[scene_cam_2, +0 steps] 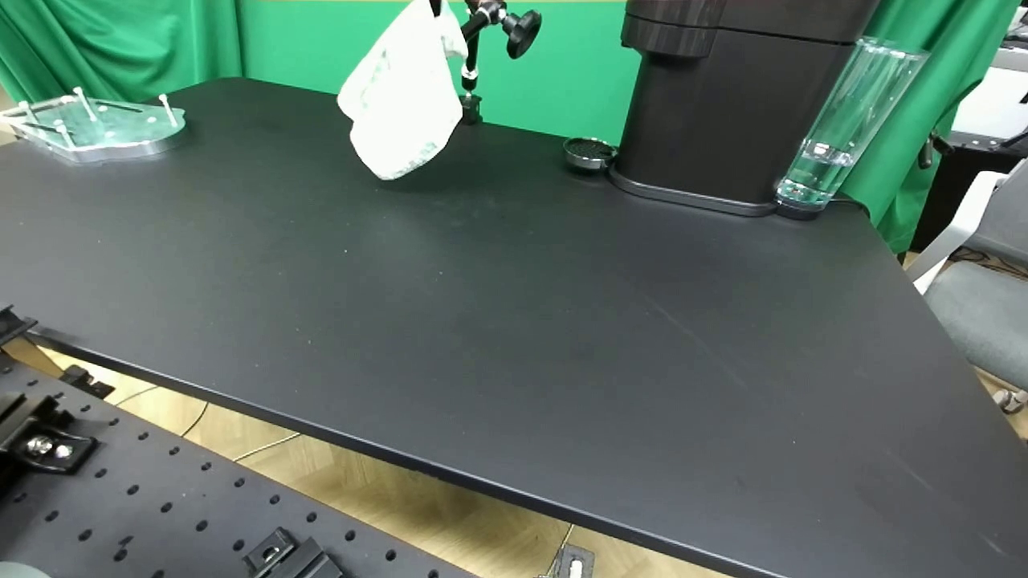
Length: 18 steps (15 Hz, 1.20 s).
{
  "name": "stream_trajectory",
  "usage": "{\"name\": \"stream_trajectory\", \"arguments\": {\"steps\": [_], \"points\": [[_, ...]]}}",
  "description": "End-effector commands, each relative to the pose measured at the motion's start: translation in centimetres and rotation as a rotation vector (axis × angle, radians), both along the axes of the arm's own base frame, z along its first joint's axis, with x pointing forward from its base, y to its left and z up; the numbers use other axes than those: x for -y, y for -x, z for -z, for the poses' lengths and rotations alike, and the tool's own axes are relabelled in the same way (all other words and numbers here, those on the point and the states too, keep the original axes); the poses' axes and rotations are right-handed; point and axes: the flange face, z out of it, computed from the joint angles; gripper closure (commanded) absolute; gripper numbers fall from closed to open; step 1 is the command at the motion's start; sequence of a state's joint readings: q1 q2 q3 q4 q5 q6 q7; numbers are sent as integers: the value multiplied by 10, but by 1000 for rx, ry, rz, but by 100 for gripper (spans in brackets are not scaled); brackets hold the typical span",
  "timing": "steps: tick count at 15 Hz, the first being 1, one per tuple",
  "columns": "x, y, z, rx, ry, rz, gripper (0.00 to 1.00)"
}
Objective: Pick the cloth on the table and put it on the stand
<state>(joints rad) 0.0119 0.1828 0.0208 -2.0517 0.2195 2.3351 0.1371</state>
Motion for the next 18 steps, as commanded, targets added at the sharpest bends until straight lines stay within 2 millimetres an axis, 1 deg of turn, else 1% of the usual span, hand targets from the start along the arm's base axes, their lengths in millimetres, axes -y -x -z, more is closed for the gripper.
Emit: {"name": "stream_trajectory", "arguments": {"steps": [1,5,9,10,11,14,18], "points": [[-10,-21,-7,39,-5,-11,100],[-16,-35,-4,54,-5,-14,100],[-9,-45,4,55,0,0,100],[-8,-47,6,52,-7,5,74],[-7,-48,7,48,-4,3,73],[-4,-47,5,53,-4,7,54],[-1,-43,-4,63,8,9,26]]}}
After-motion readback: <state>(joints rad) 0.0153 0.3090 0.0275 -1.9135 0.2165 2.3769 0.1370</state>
